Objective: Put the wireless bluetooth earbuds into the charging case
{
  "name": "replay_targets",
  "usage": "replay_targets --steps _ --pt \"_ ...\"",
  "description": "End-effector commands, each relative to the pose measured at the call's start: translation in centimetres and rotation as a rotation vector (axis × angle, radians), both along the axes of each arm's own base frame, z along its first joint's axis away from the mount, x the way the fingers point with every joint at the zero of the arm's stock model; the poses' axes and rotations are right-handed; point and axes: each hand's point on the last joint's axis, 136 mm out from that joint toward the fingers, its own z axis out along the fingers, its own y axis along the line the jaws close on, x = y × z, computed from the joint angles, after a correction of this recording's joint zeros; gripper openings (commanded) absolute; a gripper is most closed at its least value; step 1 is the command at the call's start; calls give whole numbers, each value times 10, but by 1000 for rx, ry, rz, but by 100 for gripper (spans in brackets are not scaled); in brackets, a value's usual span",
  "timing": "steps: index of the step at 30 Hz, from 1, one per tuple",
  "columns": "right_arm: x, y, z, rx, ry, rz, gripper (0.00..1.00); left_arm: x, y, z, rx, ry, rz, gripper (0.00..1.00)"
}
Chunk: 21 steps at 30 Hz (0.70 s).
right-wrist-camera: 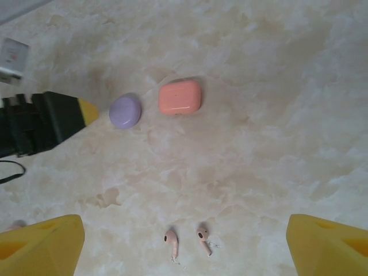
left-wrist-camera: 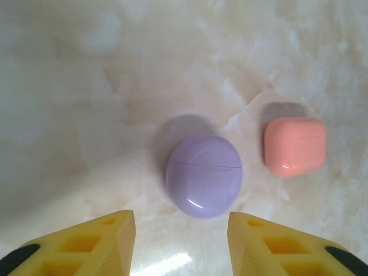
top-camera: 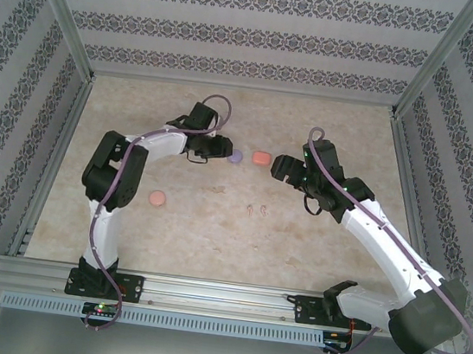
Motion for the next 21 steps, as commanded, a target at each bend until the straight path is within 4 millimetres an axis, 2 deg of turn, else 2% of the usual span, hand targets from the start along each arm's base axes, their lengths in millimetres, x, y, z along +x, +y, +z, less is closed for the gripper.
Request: replay_targets --steps 1,6,10,11,15,16,19,20,21 --pt "3 -5 15 -14 -44 -3 91 2 21 53 87 -150 -1 46" --pt "2 10 13 -21 -33 43 92 -3 41 104 133 -280 31 48" --pt "-1 32 9 -41 -20 90 92 -10 61 137 167 -369 71 54" --pt "-2 38 7 -46 -17 100 92 -12 65 143 171 -382 80 58" --pt "-7 66 0 -64 -1 150 92 -19 87 165 176 -433 131 60" --pt "-8 73 -1 -65 1 162 92 -21 94 170 177 -444 148 66" --pt "-13 96 -3 -75 5 207 91 -25 114 182 181 -471 199 67" --pt "-15 103 -5 -80 8 225 91 -27 120 185 179 -476 218 74" --pt "-16 110 -6 -85 9 240 91 -28 128 188 177 -481 240 75"
